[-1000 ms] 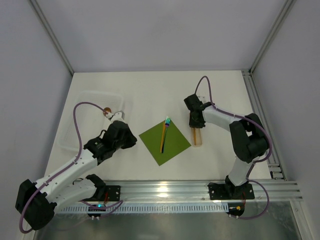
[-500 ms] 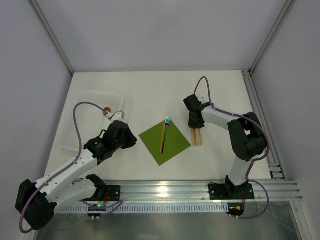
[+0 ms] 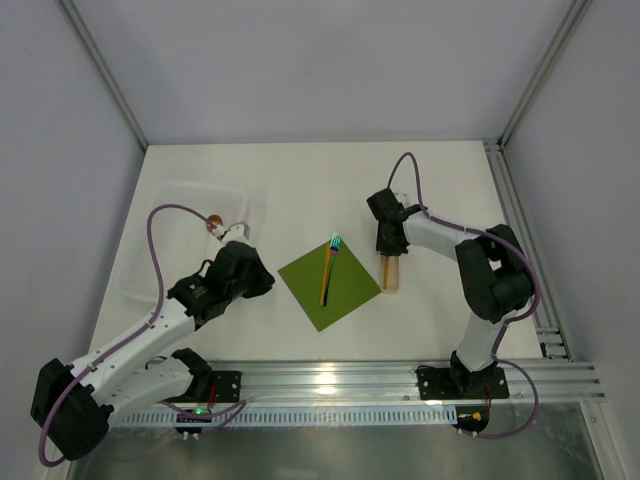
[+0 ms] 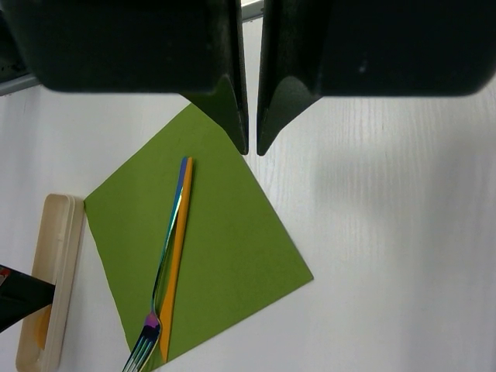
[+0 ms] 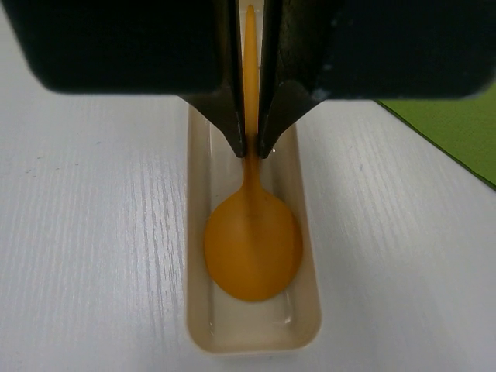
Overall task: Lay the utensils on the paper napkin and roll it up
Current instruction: Pick up the utensils from the container, then place the utensils on the napkin.
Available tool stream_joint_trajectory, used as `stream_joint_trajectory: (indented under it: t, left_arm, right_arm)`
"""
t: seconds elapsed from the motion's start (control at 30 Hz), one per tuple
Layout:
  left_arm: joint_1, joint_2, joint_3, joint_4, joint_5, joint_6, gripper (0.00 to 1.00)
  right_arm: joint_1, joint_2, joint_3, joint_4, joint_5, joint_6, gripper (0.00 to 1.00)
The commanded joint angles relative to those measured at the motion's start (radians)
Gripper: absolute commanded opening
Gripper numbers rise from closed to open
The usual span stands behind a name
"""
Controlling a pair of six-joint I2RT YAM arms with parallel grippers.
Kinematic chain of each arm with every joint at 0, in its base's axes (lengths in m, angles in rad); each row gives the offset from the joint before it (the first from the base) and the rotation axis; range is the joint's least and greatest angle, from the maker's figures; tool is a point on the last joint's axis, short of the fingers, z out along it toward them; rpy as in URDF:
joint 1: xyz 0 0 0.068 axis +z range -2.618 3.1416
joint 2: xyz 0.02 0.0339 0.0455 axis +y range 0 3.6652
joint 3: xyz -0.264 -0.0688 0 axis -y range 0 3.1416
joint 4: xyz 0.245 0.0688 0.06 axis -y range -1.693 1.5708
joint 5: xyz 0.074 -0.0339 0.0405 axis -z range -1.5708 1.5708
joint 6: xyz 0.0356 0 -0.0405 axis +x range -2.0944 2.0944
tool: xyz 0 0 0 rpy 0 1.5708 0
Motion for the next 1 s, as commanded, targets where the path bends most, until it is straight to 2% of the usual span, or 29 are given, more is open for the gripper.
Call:
stream_joint_trajectory:
  t: [0.0, 0.07, 0.33, 0.47, 0.57, 0.67, 0.73, 0.87, 0.97]
  left_arm:
    - [-0.002, -0.009, 0.012, 0.004, 0.009, -0.013, 0.08]
    - [-0.004, -0.011, 0.012, 0.003, 0.010, -0.013, 0.09]
    - [-0.004, -0.001, 0.014, 0.009, 0.004, -0.013, 0.08]
    - [-0.004, -0.001, 0.015, 0.012, -0.003, -0.014, 0.08]
    - [-0.004, -0.006, 0.015, 0.010, -0.003, -0.014, 0.08]
    - [-0.002, -0.015, 0.014, 0.003, -0.003, -0.011, 0.08]
    - [-0.004, -0.023, 0.014, -0.001, -0.003, -0.013, 0.08]
    - [-0.002, -0.040, 0.012, -0.008, -0.002, -0.011, 0.08]
    - [-0.002, -0.047, 0.009, -0.008, 0.000, -0.010, 0.09]
  right_arm:
    - [-0.002, -0.017, 0.013, 0.030, 0.007, 0.001, 0.09]
    - [-0.002, -0.034, 0.005, 0.033, 0.007, 0.001, 0.04]
    - [0.006, -0.153, -0.026, 0.009, 0.004, 0.007, 0.04]
    - [0.017, -0.236, -0.049, 0.019, -0.054, 0.042, 0.04]
    - [0.021, -0.284, -0.104, 0.096, -0.169, 0.103, 0.04]
    - [0.023, -0.345, -0.191, 0.243, -0.326, 0.176, 0.04]
    - [0.023, -0.382, -0.283, 0.398, -0.399, 0.213, 0.04]
    - [0.060, -0.393, -0.404, 0.678, -0.435, 0.308, 0.04]
    - [0.095, -0.360, -0.467, 0.829, -0.414, 0.368, 0.04]
